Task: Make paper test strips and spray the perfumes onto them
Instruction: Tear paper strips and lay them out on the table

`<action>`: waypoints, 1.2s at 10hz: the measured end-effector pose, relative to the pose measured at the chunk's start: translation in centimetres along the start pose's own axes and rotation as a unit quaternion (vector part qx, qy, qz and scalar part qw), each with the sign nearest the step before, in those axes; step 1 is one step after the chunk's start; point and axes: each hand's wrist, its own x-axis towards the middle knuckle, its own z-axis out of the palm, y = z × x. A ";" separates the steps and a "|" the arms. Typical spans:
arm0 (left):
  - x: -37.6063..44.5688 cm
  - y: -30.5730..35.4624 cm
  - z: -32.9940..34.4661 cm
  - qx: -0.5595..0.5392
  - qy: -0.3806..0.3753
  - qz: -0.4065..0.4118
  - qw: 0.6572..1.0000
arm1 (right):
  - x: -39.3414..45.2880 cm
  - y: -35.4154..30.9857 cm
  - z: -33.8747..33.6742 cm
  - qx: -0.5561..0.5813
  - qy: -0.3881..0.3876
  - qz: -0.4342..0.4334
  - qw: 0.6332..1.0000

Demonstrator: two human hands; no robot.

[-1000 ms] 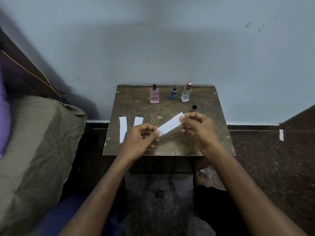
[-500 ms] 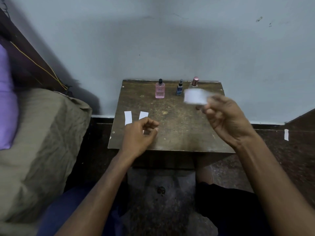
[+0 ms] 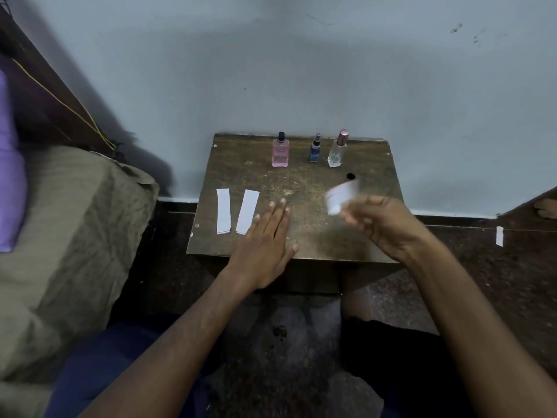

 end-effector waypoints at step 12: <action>0.0 0.3 -1.6 -0.048 -0.017 -0.002 0.999 | 0.6 0.5 1.0 -0.242 0.112 -0.031 0.963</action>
